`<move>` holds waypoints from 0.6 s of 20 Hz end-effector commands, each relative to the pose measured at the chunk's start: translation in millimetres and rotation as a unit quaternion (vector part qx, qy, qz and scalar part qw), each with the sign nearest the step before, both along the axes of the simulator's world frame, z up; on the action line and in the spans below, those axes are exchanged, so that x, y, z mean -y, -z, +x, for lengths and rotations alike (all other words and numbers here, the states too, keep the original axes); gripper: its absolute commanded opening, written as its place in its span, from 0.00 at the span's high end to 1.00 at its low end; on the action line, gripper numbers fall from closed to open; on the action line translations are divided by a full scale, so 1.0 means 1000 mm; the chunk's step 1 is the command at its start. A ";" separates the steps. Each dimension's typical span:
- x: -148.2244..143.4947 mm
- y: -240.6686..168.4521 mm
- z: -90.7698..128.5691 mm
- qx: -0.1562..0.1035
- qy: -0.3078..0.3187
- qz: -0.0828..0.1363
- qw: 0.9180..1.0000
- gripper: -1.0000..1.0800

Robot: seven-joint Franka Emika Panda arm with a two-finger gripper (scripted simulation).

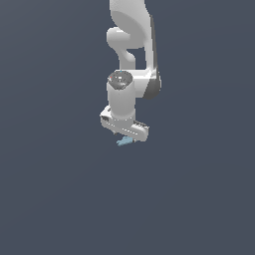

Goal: Pick up the object and move it to a goal position.

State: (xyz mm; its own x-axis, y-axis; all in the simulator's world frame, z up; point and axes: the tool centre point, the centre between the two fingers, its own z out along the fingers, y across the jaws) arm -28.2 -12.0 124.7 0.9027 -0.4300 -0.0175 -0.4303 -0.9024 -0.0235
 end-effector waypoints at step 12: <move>-0.008 0.031 -0.023 -0.004 0.182 -0.004 0.983 0.04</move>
State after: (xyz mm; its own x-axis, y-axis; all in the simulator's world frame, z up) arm -48.5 -5.0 96.7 0.7195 -0.6942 -0.0200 -0.6945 -0.7194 -0.0137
